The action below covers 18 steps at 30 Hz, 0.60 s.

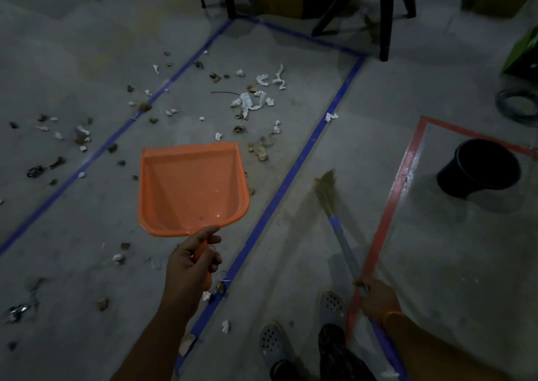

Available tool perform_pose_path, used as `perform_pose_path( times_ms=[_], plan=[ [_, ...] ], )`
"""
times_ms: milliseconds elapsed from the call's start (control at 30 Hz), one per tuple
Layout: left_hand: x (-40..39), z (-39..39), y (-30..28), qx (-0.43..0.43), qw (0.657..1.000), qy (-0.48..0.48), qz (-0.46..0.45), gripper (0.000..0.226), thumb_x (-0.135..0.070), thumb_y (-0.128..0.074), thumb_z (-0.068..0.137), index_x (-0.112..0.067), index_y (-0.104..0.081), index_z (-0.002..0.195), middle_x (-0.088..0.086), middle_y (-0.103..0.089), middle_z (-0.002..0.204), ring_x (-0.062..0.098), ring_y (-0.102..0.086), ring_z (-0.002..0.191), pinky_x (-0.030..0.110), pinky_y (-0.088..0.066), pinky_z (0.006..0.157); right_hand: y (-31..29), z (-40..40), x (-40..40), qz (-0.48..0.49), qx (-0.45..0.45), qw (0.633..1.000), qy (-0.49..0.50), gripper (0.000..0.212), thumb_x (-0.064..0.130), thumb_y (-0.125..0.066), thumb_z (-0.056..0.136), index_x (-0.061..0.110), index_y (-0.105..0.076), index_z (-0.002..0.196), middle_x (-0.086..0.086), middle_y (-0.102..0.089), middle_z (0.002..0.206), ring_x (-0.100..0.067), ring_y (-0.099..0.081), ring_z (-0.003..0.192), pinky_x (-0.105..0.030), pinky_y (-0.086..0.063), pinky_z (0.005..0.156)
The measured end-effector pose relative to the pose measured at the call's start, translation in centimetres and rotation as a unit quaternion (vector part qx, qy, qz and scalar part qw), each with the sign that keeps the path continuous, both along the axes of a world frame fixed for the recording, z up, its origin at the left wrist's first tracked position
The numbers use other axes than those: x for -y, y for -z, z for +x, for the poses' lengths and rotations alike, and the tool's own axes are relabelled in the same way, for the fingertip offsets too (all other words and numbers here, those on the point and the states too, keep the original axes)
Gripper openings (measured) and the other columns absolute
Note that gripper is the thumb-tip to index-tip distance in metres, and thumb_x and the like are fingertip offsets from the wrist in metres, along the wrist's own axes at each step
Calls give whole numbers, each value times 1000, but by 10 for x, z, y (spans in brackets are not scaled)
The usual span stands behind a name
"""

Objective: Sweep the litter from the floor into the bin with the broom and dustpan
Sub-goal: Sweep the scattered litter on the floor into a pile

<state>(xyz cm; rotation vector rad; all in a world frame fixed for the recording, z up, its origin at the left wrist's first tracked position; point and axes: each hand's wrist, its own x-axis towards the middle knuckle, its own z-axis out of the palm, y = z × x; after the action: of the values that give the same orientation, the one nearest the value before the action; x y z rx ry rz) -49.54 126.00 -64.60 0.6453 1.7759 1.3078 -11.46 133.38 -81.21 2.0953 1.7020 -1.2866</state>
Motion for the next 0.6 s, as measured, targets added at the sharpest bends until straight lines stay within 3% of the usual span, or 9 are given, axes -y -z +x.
perform_pose_path(
  times_ms=[100, 200, 267, 400, 500, 600],
  plan=[
    [15, -17, 0, 2, 1000, -10, -2, 38, 10, -50, 97, -14, -70, 119, 10, -70, 104, 21, -59, 68, 28, -48, 56, 0, -41, 4, -32, -27, 997, -59, 33, 11, -69, 80, 30, -67, 106, -3, -66, 114, -22, -65, 100, -19, -51, 83],
    [21, -31, 1, 8, 1000, -20, -4, 39, 9, -50, 97, -18, -70, 117, 9, -70, 103, 20, -60, 67, 29, -47, 53, 0, -75, -12, -36, -60, 990, -122, 39, 10, -69, 77, 37, -67, 106, 0, -65, 110, -13, -63, 87, -4, -45, 63],
    [17, -38, 2, 5, 1000, -25, -5, 40, 9, -51, 97, -18, -71, 118, 9, -71, 104, 19, -60, 68, 28, -48, 54, -7, -92, -27, -27, -84, 986, -141, 44, 6, -69, 75, 30, -70, 113, -2, -67, 106, -15, -67, 85, -13, -51, 68],
    [-8, -44, -2, 4, 1000, -28, 7, 37, 10, -50, 97, -11, -68, 121, 13, -70, 104, 18, -59, 67, 27, -48, 56, -21, -104, -65, 24, -113, 985, -129, 45, 5, -67, 75, 34, -69, 108, -4, -70, 97, -20, -71, 79, -34, -61, 72],
    [-40, -43, -2, -5, 1000, -19, 10, 37, 10, -49, 97, -11, -68, 122, 11, -70, 104, 19, -60, 68, 27, -48, 57, -21, -96, -109, 61, -105, 988, -93, 45, 4, -67, 75, 30, -70, 111, -6, -70, 100, -25, -70, 84, -34, -60, 75],
    [-83, -41, 2, -17, 1000, -11, 16, 38, 10, -49, 97, -13, -68, 120, 8, -71, 102, 18, -60, 67, 26, -49, 55, -19, -80, -165, 73, -98, 992, -18, 43, 1, -67, 76, 28, -71, 109, -10, -70, 100, -26, -69, 74, -29, -59, 65]
  ],
)
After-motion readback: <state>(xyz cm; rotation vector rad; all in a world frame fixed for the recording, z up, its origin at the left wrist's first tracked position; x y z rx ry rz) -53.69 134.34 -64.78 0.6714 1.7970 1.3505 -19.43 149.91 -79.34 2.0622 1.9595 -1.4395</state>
